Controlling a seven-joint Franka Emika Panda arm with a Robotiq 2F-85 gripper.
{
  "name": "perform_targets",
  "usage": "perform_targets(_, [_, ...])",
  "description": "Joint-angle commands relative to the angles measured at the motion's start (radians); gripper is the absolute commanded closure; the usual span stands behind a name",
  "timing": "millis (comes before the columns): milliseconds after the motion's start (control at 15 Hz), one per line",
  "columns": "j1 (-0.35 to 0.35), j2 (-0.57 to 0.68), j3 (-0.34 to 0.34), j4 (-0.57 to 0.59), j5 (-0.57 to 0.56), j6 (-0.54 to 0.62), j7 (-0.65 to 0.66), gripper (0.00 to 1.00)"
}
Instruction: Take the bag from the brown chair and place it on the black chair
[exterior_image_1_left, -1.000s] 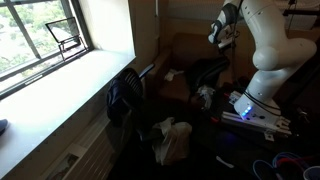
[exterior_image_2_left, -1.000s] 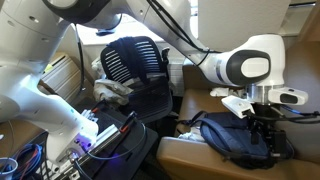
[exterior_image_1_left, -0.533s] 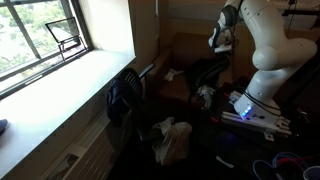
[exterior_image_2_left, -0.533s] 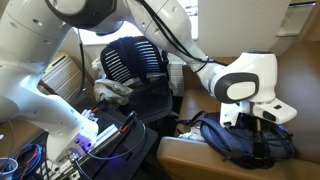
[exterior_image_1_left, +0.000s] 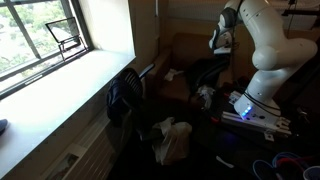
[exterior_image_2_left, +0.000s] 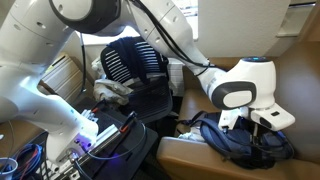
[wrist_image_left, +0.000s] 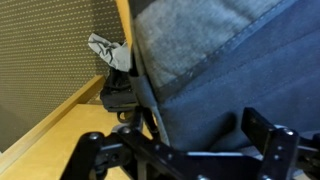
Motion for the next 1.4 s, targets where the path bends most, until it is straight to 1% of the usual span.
perform_targets(0, [-0.08,0.013,0.091,0.097,0.085,-0.159,-0.072,0.0])
perform_targets(67, [-0.024,0.006,0.037,0.037,0.055,-0.079,-0.037,0.0])
perform_targets(200, [-0.046,0.006,0.061,0.063,0.067,-0.127,-0.042,0.01])
perform_targets(267, [-0.039,0.007,0.054,0.063,0.062,-0.131,-0.032,0.25])
perform_targets(333, [-0.033,0.01,0.049,0.068,0.059,-0.143,-0.025,0.25])
perform_targets(400, [-0.034,0.009,0.05,0.07,0.058,-0.149,-0.031,0.3])
perform_targets(800, [-0.022,0.015,0.041,0.072,0.057,-0.145,-0.014,0.72])
perform_targets(1000, [-0.005,0.022,0.025,0.083,0.055,-0.163,0.017,0.93])
perform_targets(1067, [0.004,0.021,0.021,0.091,0.06,-0.175,0.04,0.98])
perform_targets(1200, [0.015,0.0,0.024,0.094,0.075,-0.192,0.072,1.0])
perform_targets(1267, [0.026,-0.013,0.022,0.092,0.076,-0.195,0.084,0.98])
perform_targets(1333, [0.039,-0.034,0.022,0.081,0.069,-0.197,0.083,0.99])
